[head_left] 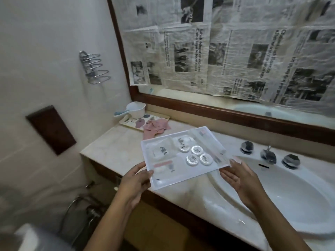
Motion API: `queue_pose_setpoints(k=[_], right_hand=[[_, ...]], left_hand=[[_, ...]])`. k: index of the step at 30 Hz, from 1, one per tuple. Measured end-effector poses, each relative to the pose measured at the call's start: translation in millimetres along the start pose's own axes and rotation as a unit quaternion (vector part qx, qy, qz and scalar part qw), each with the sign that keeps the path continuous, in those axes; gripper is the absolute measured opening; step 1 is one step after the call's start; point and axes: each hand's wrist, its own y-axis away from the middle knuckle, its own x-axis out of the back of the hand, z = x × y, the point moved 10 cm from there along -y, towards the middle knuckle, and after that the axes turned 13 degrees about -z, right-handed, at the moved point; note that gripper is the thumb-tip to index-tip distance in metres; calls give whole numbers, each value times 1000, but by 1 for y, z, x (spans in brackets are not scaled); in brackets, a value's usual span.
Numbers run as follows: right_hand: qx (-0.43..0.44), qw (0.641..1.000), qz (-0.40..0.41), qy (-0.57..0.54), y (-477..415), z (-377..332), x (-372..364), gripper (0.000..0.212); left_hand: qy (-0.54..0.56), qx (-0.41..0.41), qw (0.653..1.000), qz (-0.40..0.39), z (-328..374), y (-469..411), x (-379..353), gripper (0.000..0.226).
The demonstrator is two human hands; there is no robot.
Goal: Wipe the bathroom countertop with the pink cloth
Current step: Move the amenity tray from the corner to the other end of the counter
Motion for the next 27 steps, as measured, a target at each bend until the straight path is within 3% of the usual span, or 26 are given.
queue_pose_setpoints(k=[14,20,27], right_hand=[[-95,989,-108,23,-145,73,-155,26],[-129,979,-151,54,-213,88,-197,20],[-170,971,-140,91,-295,136,-243,18]], left_hand=[[66,-37,975,209,10,29,176,37],[100,-48,959,262,9,0,207,42],[72,-21,948,308,10,-42,262,35]])
